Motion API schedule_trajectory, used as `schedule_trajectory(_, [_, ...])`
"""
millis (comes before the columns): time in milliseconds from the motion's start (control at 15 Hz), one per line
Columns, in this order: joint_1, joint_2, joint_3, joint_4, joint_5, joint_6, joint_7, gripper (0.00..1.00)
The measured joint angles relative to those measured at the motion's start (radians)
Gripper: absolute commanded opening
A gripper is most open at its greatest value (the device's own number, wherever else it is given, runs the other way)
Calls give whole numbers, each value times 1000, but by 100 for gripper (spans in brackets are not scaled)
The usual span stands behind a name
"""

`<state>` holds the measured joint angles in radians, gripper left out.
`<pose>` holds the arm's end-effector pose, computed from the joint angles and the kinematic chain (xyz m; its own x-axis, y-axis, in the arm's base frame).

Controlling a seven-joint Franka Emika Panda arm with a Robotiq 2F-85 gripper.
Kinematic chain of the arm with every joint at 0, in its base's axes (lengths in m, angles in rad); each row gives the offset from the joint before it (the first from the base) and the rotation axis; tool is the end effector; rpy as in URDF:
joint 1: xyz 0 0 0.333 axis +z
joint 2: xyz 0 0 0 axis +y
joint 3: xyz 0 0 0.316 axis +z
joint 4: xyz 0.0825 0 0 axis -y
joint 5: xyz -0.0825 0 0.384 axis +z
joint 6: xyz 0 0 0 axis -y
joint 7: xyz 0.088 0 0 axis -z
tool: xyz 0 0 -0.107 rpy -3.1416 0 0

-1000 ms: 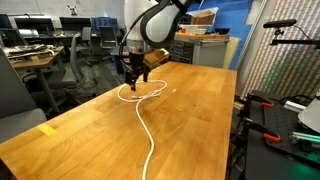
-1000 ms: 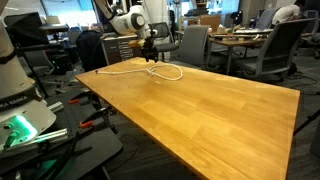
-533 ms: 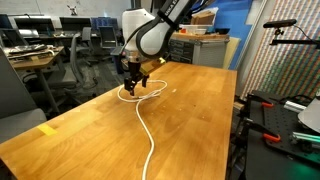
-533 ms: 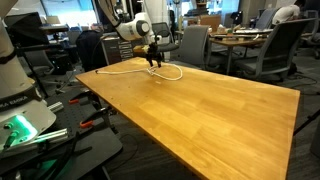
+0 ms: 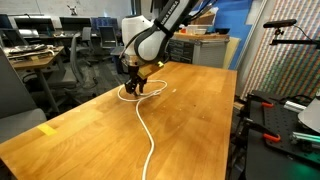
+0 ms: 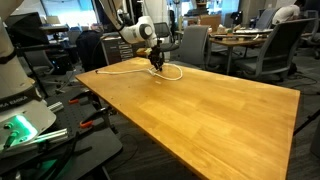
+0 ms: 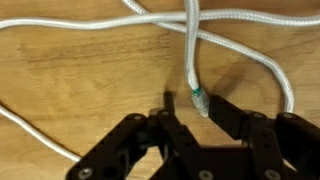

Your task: Use the string from the table and make a knot

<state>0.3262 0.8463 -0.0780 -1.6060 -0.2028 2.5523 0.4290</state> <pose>0.6737 0.1808 0.1402 0.9884 0.0219 0.1503 0.0014 -0.9908 0.1350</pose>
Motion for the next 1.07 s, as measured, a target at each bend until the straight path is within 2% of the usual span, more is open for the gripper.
schedule_trajectory(67, [0,3,-4,5,4,0,7,5])
schedule_trajectory(200, [-1,9,-15,16,15,0,21,0])
schedule_trajectory(333, [-3,19,-28,34,32,0,37,3])
schedule_trajectory(667, [-26,64,-42,108,86,3,92,2])
schedule_trajectory(933, [-29,109,-59,180,138,8,189,2])
schedule_trajectory(1000, [-30,121,-62,201,149,8,214,6])
schedule_trajectory(1067, [-30,132,-65,219,152,8,236,34])
